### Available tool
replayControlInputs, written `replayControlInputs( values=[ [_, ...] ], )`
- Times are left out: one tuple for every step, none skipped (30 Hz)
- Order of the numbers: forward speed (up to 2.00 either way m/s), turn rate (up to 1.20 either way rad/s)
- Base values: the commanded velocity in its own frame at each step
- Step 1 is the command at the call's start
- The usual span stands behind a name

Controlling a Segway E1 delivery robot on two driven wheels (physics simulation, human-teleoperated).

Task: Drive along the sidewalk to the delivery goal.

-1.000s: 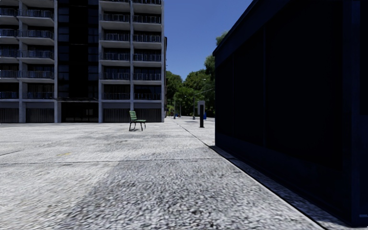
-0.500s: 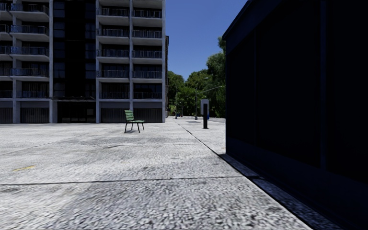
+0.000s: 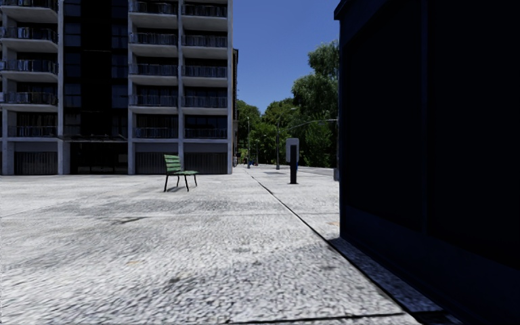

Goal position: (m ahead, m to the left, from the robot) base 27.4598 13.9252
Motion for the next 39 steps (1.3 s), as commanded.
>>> replayControlInputs(
  values=[
    [2.0, 0.0],
    [2.0, 0.0],
    [2.0, 0.0],
    [2.0, 0.0],
    [2.0, 0.0],
    [2.0, 0.0],
    [2.0, 0.0],
    [2.0, 0.0],
    [2.0, 0.0],
    [2.0, 0.0],
    [2.0, 0.0],
    [2.0, 0.0],
    [2.0, 0.0],
    [2.0, 0.0],
    [2.0, 0.0],
    [2.0, 0.0],
    [2.0, 0.0],
    [2.0, 0.0],
    [2.0, 0.0],
    [2.0, 0.0],
    [2.0, 0.0],
    [2.0, 0.0],
    [2.0, 0.0],
    [2.0, 0.0],
    [2.0, 0.0],
    [2.0, 0.0],
    [2.0, 0.0],
    [2.0, 0.0],
    [2.0, 0.0],
    [2.0, 0.0],
    [2.0, 0.0],
    [2.0, 0.0],
    [2.0, 0.0],
    [2.0, 0.0],
    [2.0, 0.0],
    [2.0, 0.0],
    [2.0, 0.0],
    [2.0, 0.0],
    [2.0, 0.0]
  ],
)
